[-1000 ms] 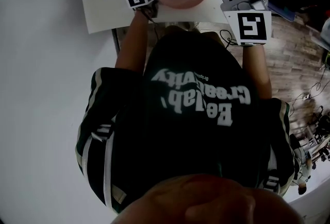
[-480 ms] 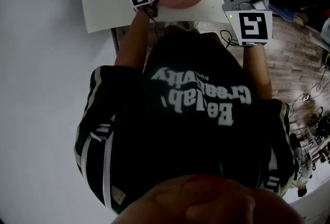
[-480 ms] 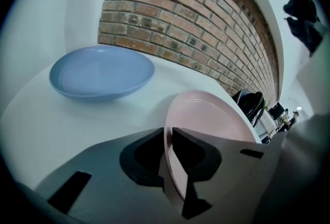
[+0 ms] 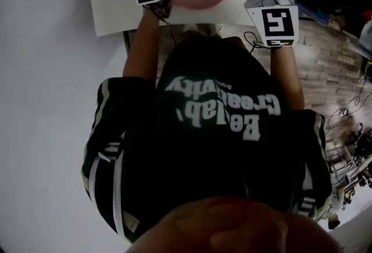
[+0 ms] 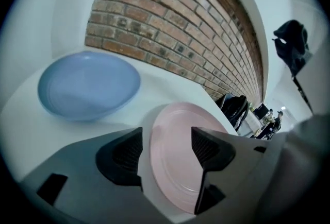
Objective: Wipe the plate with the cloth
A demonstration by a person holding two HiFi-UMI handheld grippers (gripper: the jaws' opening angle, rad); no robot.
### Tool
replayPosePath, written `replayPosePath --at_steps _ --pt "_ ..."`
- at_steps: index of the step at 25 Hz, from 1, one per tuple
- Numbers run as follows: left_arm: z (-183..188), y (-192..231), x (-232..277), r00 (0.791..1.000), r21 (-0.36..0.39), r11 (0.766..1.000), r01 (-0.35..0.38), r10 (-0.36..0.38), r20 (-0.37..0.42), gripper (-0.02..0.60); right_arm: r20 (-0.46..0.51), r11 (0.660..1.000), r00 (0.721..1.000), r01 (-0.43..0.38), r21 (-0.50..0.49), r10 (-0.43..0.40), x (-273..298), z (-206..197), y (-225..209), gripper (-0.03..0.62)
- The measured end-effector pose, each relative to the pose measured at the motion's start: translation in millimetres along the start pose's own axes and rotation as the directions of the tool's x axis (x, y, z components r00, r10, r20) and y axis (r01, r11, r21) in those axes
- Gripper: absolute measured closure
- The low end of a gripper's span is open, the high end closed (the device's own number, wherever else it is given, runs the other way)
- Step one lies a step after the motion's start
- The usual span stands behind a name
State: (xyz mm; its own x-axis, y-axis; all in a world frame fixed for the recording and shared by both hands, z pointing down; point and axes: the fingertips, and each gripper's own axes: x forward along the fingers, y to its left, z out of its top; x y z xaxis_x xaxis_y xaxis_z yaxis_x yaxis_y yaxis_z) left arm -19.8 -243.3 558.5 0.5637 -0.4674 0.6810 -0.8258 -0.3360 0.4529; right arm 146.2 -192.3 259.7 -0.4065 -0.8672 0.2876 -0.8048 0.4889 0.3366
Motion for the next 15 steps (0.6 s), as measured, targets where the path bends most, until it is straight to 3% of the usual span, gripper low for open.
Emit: replayPosePath --at_steps 4,8,12,15 --pt "44 -17 -42 0.99 0.121 0.991 -0.049 0.032 0.137 0.301 0.025 1.0 1.0 0.007 0.008 -0.007 -7 5 -2 0.479" --pt "106 -68 -92 0.95 0.271 0.96 -0.076 -0.013 0.312 0.301 0.068 0.999 0.998 0.014 0.053 -0.017 -11 15 -17 0.479" --pt "155 -137 -146 0.877 0.423 0.903 -0.076 -0.142 0.459 0.301 0.103 0.995 0.994 0.017 0.098 -0.027 -11 25 -25 0.476" --pt "168 -187 -182 0.806 0.54 0.836 -0.094 -0.255 0.534 0.302 0.127 0.992 0.991 0.032 0.125 -0.048 -9 24 -23 0.471"
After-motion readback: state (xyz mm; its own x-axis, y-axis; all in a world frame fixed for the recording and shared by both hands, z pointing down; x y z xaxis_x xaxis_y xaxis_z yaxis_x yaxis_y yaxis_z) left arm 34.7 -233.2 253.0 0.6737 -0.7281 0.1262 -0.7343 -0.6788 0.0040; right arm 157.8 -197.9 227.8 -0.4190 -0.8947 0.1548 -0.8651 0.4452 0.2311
